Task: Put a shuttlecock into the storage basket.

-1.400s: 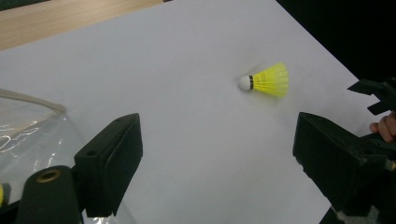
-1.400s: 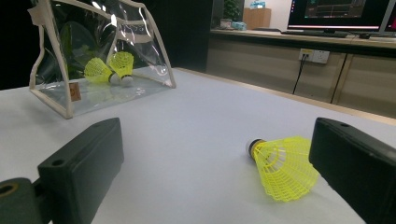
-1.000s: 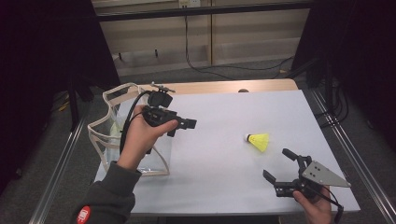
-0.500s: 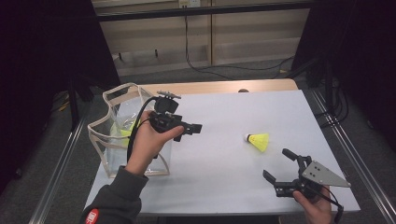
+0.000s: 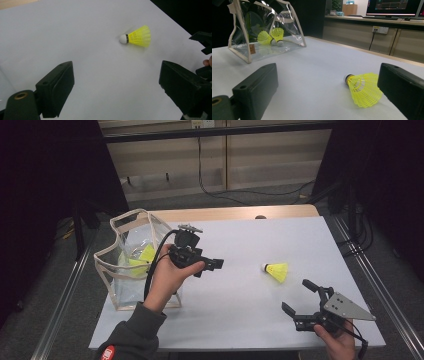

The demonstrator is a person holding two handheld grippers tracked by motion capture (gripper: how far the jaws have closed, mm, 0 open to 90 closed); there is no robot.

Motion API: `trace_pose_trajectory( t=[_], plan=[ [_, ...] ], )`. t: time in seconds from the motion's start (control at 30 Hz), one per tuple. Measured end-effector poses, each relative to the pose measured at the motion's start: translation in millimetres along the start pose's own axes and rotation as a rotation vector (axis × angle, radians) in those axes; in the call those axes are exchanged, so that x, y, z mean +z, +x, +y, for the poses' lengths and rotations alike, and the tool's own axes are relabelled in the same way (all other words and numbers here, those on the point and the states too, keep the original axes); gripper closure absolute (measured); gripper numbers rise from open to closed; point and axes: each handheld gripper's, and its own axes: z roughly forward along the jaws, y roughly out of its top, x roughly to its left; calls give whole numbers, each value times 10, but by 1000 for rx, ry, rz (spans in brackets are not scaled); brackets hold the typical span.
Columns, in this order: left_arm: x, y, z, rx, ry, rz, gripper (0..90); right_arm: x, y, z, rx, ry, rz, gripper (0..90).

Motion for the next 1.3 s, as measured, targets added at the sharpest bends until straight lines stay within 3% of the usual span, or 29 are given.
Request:
trace_pose_trajectory(
  t=[0.67, 1.3],
  plan=[
    [243, -91, -120, 33, -24, -34, 126, 3, -4, -6, -3, 7, 3, 30],
    [494, -185, -198, 56, -12, -45, 125, -4, -5, -4, 3, 4, 2, 30]
  ],
)
